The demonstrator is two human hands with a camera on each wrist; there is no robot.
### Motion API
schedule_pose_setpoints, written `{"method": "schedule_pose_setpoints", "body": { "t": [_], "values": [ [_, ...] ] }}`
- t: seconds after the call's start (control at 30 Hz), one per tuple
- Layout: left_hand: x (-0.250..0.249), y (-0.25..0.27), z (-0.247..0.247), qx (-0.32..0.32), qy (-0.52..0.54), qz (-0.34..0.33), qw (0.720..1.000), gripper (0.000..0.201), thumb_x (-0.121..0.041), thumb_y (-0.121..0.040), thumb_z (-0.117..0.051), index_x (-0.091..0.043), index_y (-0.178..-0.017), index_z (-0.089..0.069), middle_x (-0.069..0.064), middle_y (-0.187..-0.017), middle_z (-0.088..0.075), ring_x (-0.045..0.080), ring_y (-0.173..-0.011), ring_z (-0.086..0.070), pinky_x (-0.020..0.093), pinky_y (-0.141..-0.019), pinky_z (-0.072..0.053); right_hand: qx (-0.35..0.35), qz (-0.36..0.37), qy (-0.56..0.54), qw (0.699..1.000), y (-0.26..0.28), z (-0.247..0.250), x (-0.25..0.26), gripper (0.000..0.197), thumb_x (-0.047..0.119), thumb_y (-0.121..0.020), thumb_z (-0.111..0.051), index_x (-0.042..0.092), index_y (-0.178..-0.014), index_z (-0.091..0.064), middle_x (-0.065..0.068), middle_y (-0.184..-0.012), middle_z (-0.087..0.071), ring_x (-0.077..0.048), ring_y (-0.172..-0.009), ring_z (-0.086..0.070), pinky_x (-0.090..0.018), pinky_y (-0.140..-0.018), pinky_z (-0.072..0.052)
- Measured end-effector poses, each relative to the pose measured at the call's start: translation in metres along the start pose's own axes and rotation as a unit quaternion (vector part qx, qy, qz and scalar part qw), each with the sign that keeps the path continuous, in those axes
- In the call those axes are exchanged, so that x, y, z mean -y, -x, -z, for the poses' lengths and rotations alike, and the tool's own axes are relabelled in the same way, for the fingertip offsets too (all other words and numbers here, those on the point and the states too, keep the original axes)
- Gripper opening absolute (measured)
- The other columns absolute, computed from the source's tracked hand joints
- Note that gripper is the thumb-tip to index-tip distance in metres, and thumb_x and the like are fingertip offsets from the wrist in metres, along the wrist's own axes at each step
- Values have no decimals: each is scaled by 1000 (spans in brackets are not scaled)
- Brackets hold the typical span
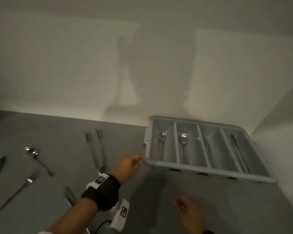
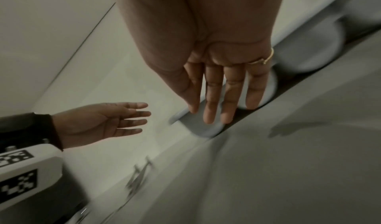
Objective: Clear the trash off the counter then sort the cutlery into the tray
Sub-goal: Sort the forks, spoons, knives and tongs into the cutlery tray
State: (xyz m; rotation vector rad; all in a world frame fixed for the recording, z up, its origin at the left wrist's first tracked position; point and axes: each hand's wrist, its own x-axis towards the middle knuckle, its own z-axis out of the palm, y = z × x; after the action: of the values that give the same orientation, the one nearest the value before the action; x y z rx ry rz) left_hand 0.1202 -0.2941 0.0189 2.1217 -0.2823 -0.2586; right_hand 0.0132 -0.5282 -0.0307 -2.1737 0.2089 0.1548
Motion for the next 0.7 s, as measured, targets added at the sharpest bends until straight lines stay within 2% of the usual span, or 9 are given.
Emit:
{"method": "schedule_pose_setpoints", "body": {
  "t": [0.07, 0.13, 0.2, 0.3, 0.37, 0.47, 0.6, 0.67, 0.7],
  "values": [
    [25, 42, 32, -58, 1, 33, 998, 23, -9, -89, -54, -30, -92, -64, -28, -86, -63, -25, -80, -54, -1, -77, -39, 47, 35, 22, 998, -11, -44, 11, 27, 89, -49, -45, 80, -74, -40, 56, -62, -49, 5, -77, -63, -6, -70, -46],
    [54, 84, 62, -113, 17, 90, 989, 31, -8, -88, -56, -38, -83, -61, -32, -73, -65, -26, -75, -55, 2, -72, -42, 139, 58, 62, 987, -12, -84, 36, 18, 56, -63, -56, 72, -69, -49, 44, -57, -56, -2, -73, -65, -16, -77, -51],
    [83, 123, 84, -175, 24, 137, 975, 41, -1, -86, -55, -41, -80, -59, -31, -71, -67, -23, -72, -57, 8, -72, -43, 213, 95, 81, 969, -6, -119, 74, 8, 47, -67, -54, 54, -69, -57, 25, -74, -65, -10, -86, -66, -28, -85, -50],
    [111, 174, 103, -254, 33, 186, 949, 42, 1, -87, -53, -40, -78, -57, -12, -78, -69, -18, -65, -59, -1, -65, -43, 257, 152, 158, 941, 4, -170, 110, 36, 48, -73, -57, 28, -103, -61, -4, -113, -63, -23, -110, -57, -29, -96, -42],
    [120, 200, 107, -283, 42, 209, 935, 40, 2, -88, -51, -36, -78, -58, -5, -78, -67, -12, -60, -60, -1, -62, -42, 257, 161, 220, 927, 9, -194, 128, 44, 42, -77, -61, 17, -113, -57, -6, -123, -57, -24, -116, -51, -32, -100, -38],
    [132, 226, 110, -297, 56, 228, 925, 42, 5, -88, -50, -34, -74, -60, -16, -76, -65, -11, -55, -59, -1, -58, -44, 256, 165, 274, 912, 15, -219, 142, 23, 38, -78, -61, 21, -94, -60, -6, -116, -58, -25, -109, -54, -32, -92, -42],
    [143, 242, 115, -305, 70, 233, 921, 39, 0, -88, -49, -35, -77, -60, -17, -70, -69, -1, -61, -61, 0, -60, -44, 251, 149, 316, 903, 20, -235, 142, 25, 29, -83, -54, 13, -101, -59, -10, -119, -59, -26, -111, -55, -32, -93, -44],
    [143, 241, 116, -297, 74, 227, 925, 38, -1, -89, -49, -36, -78, -60, -24, -69, -70, 0, -63, -60, 4, -63, -46, 253, 135, 298, 910, 19, -232, 141, 9, 28, -84, -54, 21, -80, -57, -9, -114, -62, -24, -109, -57, -29, -91, -45],
    [141, 238, 116, -290, 76, 224, 927, 38, 0, -89, -49, -35, -78, -60, -20, -69, -70, 3, -65, -60, 8, -64, -46, 247, 124, 276, 921, 17, -228, 137, 20, 27, -84, -55, 28, -66, -46, -7, -107, -64, -23, -105, -59, -28, -88, -46]
  ]
}}
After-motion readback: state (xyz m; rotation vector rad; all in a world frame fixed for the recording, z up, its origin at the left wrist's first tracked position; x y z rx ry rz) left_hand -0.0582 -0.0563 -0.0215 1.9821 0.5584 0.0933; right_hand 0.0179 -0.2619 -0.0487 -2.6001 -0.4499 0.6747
